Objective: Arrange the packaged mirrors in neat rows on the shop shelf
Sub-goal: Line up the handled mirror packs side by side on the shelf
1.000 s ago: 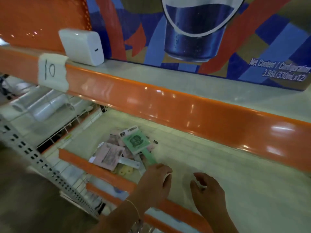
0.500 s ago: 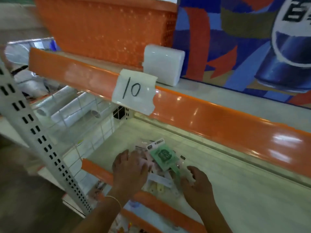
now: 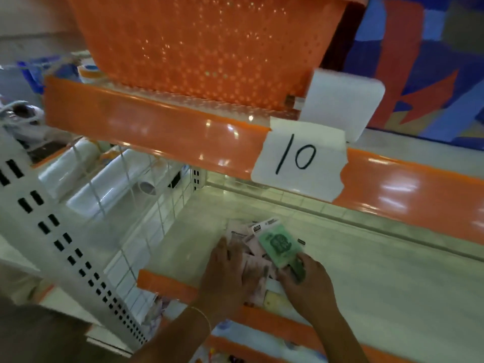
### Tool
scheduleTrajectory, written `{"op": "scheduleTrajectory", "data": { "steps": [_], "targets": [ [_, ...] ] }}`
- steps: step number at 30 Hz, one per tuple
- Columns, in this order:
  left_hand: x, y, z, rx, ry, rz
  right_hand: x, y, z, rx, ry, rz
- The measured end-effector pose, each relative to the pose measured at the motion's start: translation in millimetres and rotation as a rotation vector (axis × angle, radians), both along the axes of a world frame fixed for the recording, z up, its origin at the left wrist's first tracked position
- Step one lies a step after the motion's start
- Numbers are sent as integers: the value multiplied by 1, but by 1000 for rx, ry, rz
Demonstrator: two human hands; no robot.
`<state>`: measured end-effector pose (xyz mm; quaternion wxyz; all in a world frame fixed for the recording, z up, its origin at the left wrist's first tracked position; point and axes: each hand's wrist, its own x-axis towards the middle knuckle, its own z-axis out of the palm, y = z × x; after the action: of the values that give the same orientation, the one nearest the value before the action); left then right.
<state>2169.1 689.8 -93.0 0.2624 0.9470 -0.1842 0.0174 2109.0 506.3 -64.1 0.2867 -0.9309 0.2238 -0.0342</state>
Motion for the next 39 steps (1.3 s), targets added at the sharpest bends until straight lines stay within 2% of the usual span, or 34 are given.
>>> {"op": "scheduleTrajectory", "data": {
  "steps": [8, 14, 19, 25, 29, 35, 39],
  "targets": [
    [-13, -66, 8, 199, 21, -60, -32, -46, 3, 40, -78, -239],
    [-16, -99, 7, 184, 2, -147, -50, -69, -9, 82, -136, -426],
    [-6, -99, 0, 111, -17, -134, -48, -65, -17, 14, -243, -465],
    [-3, -86, 0, 43, 5, -203, -50, -69, -16, 33, -253, -525],
    [5, -69, -2, 16, 82, -220, -51, -67, -15, 38, -232, -543],
    [22, -33, 1, 151, -173, -189, -51, -58, -7, -10, -263, -571],
    [26, -16, 4, 101, -110, -277, -58, -63, -16, -64, -254, -479]
  ]
}}
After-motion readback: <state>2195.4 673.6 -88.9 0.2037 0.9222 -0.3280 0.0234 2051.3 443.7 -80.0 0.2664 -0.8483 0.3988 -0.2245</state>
